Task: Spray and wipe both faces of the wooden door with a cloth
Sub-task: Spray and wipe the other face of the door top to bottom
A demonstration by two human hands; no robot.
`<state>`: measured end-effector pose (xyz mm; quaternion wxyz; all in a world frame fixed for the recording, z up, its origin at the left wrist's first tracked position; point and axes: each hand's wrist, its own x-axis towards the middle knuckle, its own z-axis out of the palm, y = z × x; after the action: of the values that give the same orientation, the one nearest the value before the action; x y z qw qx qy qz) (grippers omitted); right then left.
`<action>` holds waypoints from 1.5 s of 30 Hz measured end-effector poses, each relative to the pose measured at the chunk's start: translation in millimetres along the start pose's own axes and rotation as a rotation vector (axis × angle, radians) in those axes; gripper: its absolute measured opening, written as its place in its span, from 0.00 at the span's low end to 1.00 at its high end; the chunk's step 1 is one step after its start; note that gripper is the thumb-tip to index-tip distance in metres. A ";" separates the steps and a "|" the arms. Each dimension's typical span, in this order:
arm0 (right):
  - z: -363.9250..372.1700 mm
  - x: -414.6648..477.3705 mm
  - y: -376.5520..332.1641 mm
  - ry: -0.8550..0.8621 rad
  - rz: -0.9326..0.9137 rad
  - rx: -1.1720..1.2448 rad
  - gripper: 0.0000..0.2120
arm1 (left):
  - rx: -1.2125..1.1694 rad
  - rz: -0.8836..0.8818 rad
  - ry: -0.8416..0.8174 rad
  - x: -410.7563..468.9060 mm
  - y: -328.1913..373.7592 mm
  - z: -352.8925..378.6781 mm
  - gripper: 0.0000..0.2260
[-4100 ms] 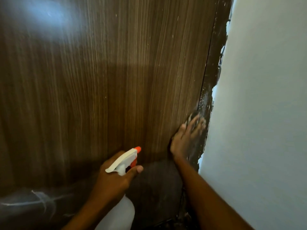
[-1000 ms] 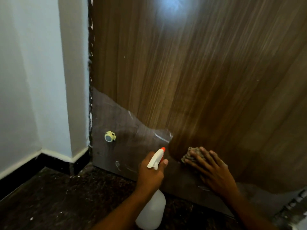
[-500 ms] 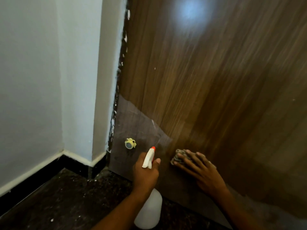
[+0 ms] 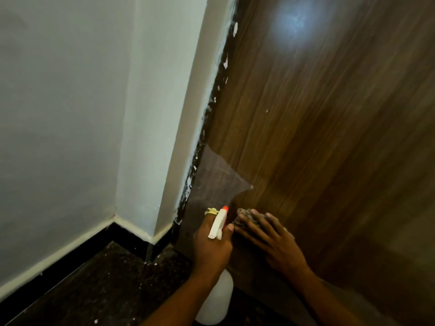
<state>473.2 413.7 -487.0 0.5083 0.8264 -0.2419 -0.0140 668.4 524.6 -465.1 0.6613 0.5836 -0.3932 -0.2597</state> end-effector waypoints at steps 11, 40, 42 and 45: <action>-42.1 141.1 6.8 0.137 0.188 0.057 0.30 | -0.015 -0.080 0.076 23.9 -9.3 -18.4 0.10; -17.4 9.9 16.8 0.069 0.117 0.070 0.32 | 0.150 -0.336 0.020 11.7 -65.9 -60.2 0.18; -17.4 14.5 10.2 0.067 0.158 0.082 0.32 | 0.179 -0.301 0.025 7.8 -70.2 -61.6 0.15; -22.5 43.1 -2.9 0.083 0.176 0.121 0.32 | 0.183 -0.226 -0.031 0.8 -75.3 -62.1 0.13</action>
<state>518.5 415.7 -468.9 0.4666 0.8309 -0.2925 0.0795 728.7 545.3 -539.1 0.5655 0.6781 -0.3571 -0.3046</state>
